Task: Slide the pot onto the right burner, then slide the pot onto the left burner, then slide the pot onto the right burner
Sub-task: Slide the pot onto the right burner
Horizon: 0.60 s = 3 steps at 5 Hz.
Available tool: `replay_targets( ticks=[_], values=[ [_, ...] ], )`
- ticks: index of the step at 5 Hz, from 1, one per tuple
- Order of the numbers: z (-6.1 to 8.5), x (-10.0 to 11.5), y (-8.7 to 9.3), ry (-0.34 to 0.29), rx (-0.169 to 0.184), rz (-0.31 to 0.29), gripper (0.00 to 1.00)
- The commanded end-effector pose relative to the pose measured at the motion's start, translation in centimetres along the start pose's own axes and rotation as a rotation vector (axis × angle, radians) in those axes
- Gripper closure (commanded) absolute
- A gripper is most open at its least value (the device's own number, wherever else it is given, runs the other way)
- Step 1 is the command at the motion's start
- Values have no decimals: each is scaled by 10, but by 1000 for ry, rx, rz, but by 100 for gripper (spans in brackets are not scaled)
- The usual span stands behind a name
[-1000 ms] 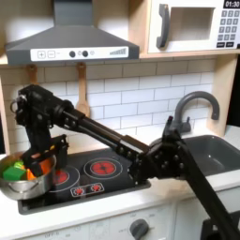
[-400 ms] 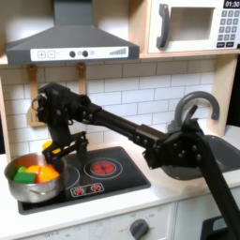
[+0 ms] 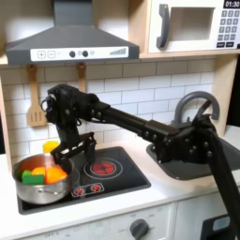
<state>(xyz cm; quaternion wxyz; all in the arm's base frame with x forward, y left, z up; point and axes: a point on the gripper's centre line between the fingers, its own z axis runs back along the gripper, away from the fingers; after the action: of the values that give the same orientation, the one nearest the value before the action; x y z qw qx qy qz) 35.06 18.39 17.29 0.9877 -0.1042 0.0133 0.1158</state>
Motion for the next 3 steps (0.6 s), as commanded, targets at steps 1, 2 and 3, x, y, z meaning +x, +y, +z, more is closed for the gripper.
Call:
replay_targets(
  ticks=[1, 2, 3],
  values=[
    [-6, -5, -17, -4, -9, -36, 0],
    [-9, -10, -25, -4, -4, -70, 0],
    [-8, -16, -30, -8, -7, -85, 0]
  ],
)
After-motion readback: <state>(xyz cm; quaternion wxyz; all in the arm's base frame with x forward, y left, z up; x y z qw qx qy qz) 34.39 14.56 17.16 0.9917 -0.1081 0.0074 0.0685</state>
